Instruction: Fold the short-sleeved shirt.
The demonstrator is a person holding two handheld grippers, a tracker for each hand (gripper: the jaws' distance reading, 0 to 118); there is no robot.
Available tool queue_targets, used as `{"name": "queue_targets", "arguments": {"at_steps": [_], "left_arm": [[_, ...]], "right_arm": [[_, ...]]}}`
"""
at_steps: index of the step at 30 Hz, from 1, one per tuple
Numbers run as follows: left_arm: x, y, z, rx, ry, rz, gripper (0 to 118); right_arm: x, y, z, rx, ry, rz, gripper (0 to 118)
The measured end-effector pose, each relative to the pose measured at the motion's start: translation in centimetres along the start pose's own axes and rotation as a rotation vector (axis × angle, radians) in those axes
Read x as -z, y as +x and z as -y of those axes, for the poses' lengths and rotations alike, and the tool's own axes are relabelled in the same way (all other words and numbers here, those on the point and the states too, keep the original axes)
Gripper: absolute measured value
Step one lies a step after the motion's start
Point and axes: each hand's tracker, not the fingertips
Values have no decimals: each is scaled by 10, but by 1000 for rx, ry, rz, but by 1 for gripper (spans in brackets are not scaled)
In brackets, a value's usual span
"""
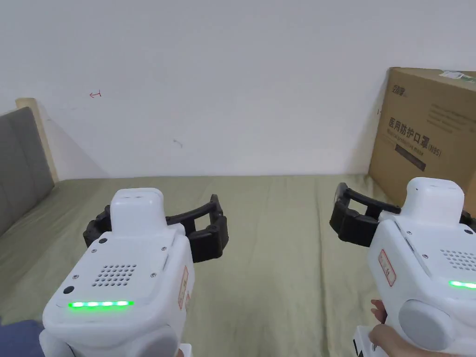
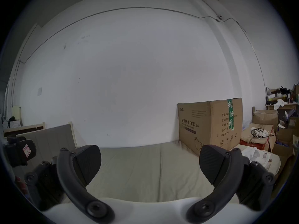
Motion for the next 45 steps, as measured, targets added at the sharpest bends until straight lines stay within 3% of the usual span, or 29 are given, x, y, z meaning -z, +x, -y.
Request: {"name": "queue_targets", "arguments": {"at_steps": [8,15,45], "left_arm": [[1,17,1,115,22,-17,116],[9,20,4,64,-38,10,116],[15,16,3,68,-78,-42,115]], "right_arm": [[3,4,5,-35,-36,6,118],[6,-1,9,-94,-79,-10,118],[-4,-7,11,-106,-56,-43,118]]}}
